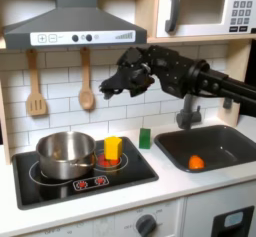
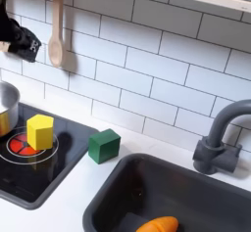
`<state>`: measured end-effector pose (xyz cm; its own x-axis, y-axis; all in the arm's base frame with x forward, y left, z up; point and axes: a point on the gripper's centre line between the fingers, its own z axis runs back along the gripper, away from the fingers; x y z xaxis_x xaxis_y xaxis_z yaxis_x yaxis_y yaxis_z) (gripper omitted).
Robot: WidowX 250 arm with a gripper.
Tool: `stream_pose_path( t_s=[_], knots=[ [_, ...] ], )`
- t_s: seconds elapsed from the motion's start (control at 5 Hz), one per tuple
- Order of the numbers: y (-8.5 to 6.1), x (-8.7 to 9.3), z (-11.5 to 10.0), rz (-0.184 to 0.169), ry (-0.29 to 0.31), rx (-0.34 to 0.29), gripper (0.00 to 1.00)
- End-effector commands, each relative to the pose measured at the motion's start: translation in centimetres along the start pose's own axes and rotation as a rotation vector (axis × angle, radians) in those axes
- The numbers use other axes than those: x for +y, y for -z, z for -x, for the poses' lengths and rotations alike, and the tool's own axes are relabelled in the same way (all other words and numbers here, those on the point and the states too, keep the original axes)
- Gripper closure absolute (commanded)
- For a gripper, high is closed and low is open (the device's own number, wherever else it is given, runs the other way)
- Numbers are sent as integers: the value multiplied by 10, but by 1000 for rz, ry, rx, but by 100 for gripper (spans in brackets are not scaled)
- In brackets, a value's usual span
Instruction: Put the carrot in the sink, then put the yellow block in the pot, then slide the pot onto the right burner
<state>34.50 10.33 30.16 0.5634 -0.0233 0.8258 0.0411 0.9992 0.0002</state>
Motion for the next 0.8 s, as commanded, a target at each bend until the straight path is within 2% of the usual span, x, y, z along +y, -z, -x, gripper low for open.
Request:
stream_pose_path(
  t_s=[0.0,0.2,0.4,0.6],
  knots=[
    [0,0,0,1,1,0,0],
    [7,3,1,-9,-28,18,0],
    [6,4,-1,56,-27,77,0],
    [13,-3,-7,97,18,174,0]
  ],
)
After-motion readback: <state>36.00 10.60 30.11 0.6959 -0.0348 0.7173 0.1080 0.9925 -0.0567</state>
